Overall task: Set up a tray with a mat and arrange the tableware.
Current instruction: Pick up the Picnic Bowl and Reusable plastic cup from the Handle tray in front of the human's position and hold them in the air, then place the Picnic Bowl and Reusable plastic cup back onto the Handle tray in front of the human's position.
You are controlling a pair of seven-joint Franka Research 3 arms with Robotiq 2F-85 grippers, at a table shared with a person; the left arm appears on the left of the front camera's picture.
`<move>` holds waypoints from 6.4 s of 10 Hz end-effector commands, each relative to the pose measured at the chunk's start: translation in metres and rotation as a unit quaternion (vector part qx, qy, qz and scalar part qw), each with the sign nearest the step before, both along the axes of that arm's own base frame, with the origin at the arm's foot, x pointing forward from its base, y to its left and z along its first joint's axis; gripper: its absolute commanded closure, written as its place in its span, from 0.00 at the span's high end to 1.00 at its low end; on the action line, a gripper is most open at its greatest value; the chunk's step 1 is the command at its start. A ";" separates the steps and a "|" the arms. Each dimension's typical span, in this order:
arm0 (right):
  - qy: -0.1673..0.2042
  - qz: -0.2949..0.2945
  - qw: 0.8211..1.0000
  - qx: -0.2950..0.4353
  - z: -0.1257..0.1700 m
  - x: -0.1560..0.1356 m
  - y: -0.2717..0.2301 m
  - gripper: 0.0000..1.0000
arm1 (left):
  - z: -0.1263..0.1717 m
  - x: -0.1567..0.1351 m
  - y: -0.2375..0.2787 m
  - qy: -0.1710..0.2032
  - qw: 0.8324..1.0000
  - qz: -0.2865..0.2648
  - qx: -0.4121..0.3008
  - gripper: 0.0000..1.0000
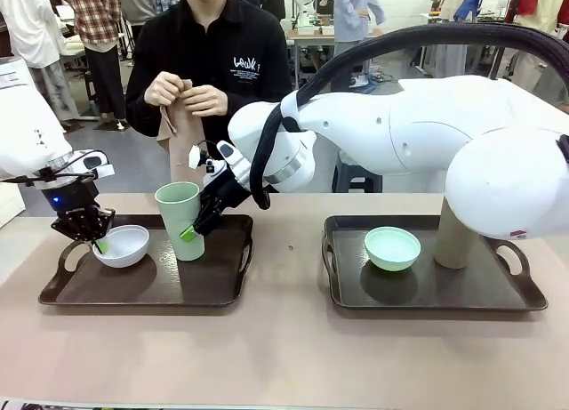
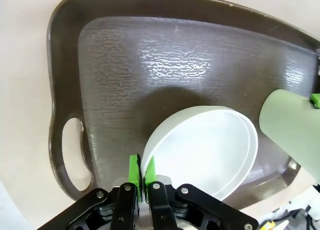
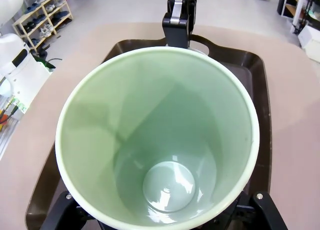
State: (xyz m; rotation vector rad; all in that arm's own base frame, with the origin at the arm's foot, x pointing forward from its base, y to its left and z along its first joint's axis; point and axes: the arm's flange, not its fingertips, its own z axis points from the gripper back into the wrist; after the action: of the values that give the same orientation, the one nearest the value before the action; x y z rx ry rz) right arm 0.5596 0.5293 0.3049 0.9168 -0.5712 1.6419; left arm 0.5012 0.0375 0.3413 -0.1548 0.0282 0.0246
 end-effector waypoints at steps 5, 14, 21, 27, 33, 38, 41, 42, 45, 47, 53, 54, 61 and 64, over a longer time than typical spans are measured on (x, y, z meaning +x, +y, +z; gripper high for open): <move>-0.058 -0.019 0.998 0.014 0.116 -0.075 -0.066 0.00 | 0.112 -0.046 -0.027 -0.031 0.999 -0.010 -0.003 0.00; -0.101 -0.047 0.994 0.006 0.205 -0.117 -0.085 0.00 | 0.229 -0.100 -0.045 -0.129 0.991 -0.007 0.026 0.00; -0.101 -0.047 0.994 0.006 0.205 -0.117 -0.085 0.00 | 0.229 -0.100 -0.045 -0.129 0.991 -0.007 0.026 0.00; -0.101 -0.047 0.994 0.006 0.205 -0.117 -0.085 0.00 | 0.229 -0.100 -0.045 -0.129 0.991 -0.007 0.026 0.00; -0.101 -0.047 0.994 0.006 0.205 -0.117 -0.085 0.00 | 0.229 -0.100 -0.045 -0.129 0.991 -0.007 0.026 0.00; -0.101 -0.047 0.994 0.006 0.205 -0.117 -0.085 0.00 | 0.229 -0.100 -0.045 -0.129 0.991 -0.007 0.026 0.00; -0.101 -0.047 0.994 0.006 0.205 -0.117 -0.085 0.00 | 0.229 -0.100 -0.045 -0.129 0.991 -0.007 0.026 0.00; -0.101 -0.047 0.994 0.006 0.205 -0.117 -0.085 0.00 | 0.229 -0.100 -0.045 -0.129 0.991 -0.007 0.026 0.00; -0.101 -0.047 0.994 0.006 0.205 -0.117 -0.085 0.00 | 0.229 -0.100 -0.045 -0.129 0.991 -0.007 0.026 0.00; -0.101 -0.047 0.994 0.006 0.205 -0.117 -0.085 0.00 | 0.229 -0.100 -0.045 -0.129 0.991 -0.007 0.026 0.00; -0.101 -0.047 0.994 0.006 0.205 -0.117 -0.085 0.00 | 0.229 -0.100 -0.045 -0.129 0.991 -0.007 0.026 0.00; -0.101 -0.047 0.994 0.006 0.205 -0.117 -0.085 0.00 | 0.229 -0.100 -0.045 -0.129 0.991 -0.007 0.026 0.00; -0.034 -0.001 0.998 0.044 0.089 -0.069 -0.033 0.84 | 0.128 -0.071 -0.033 -0.026 0.999 0.001 0.031 0.04; -0.032 0.001 0.999 0.036 0.072 -0.071 -0.037 0.84 | 0.124 -0.075 -0.036 -0.021 0.999 -0.008 0.027 0.04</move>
State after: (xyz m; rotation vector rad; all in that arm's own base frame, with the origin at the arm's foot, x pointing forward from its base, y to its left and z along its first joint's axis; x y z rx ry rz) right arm 0.4883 0.4920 0.3863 0.9128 -0.6895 1.6705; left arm 0.4243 0.0011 0.4748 -0.1002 -0.0333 0.0041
